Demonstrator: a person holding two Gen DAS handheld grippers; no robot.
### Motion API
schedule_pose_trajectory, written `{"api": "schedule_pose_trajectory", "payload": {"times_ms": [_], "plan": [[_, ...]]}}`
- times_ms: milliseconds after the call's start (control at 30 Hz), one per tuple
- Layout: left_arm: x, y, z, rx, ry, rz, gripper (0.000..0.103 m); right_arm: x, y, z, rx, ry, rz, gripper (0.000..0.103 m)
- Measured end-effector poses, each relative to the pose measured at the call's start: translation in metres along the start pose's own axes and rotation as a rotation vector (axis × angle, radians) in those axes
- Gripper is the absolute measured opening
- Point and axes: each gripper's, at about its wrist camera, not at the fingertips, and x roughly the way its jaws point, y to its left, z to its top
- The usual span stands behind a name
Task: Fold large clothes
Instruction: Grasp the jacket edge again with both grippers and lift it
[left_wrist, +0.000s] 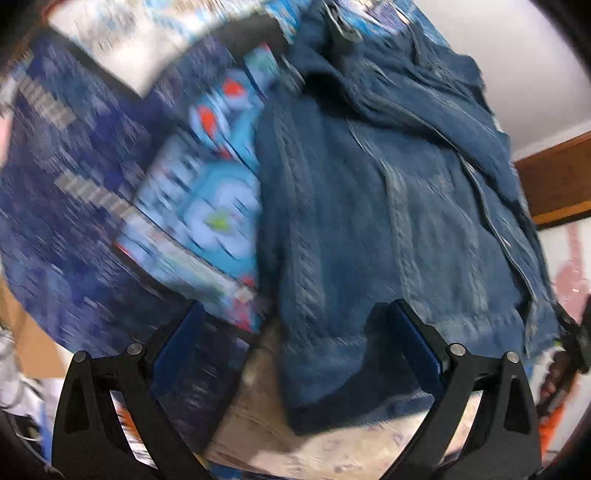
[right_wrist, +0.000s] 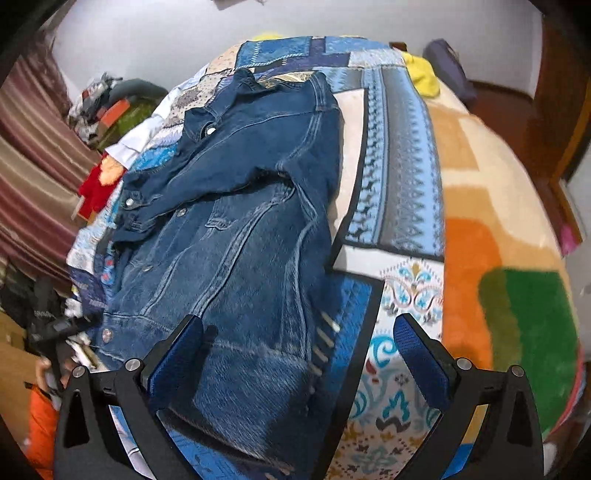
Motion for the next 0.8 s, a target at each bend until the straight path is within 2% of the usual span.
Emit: {"api": "schedule_pose_trajectory", "payload": {"times_ms": [67, 133, 167, 200, 233, 267, 300, 333, 367, 400, 467, 667, 800], "plan": [[0.005, -0.010, -0.008, 0.016, 0.021, -0.045, 0.099, 0.001, -0.005, -0.003, 0.036, 0.006, 0.054, 0.093], [0.009, -0.018, -0.011, 0.023, 0.047, -0.112, 0.092, 0.001, -0.005, -0.004, 0.044, 0.002, 0.083, 0.083], [0.011, -0.021, -0.012, 0.015, 0.059, -0.134, 0.083, 0.002, -0.003, -0.003, 0.034, -0.003, 0.092, 0.071], [0.010, -0.025, -0.011, 0.013, 0.059, -0.126, 0.082, 0.002, 0.000, -0.002, 0.027, -0.004, 0.100, 0.059], [0.010, -0.028, -0.011, 0.021, 0.052, -0.121, 0.079, 0.003, 0.003, -0.001, 0.024, -0.006, 0.111, 0.053], [0.008, -0.032, -0.009, 0.036, 0.047, -0.125, 0.070, 0.003, 0.006, 0.000, 0.022, -0.007, 0.128, 0.043], [0.005, -0.037, -0.009, 0.051, 0.036, -0.117, 0.059, 0.004, 0.010, 0.002, 0.016, -0.007, 0.138, 0.036], [0.002, -0.041, -0.009, 0.059, 0.026, -0.108, 0.052, 0.004, 0.013, 0.003, 0.006, -0.011, 0.141, 0.031], [-0.001, -0.044, -0.007, 0.067, 0.017, -0.093, 0.035, 0.003, 0.016, 0.005, -0.008, -0.016, 0.140, 0.023], [-0.004, -0.049, -0.003, 0.075, 0.006, -0.074, 0.025, 0.003, 0.018, 0.007, -0.023, -0.023, 0.139, 0.021], [-0.014, -0.052, 0.003, 0.083, -0.032, -0.088, 0.021, 0.000, 0.022, 0.013, -0.038, -0.043, 0.151, 0.020], [-0.058, -0.084, 0.038, 0.165, -0.185, -0.085, 0.018, -0.017, 0.034, 0.046, -0.063, -0.136, 0.202, 0.018], [-0.094, -0.102, 0.072, 0.208, -0.306, -0.102, 0.017, -0.029, 0.048, 0.078, -0.103, -0.212, 0.202, 0.018]]}}
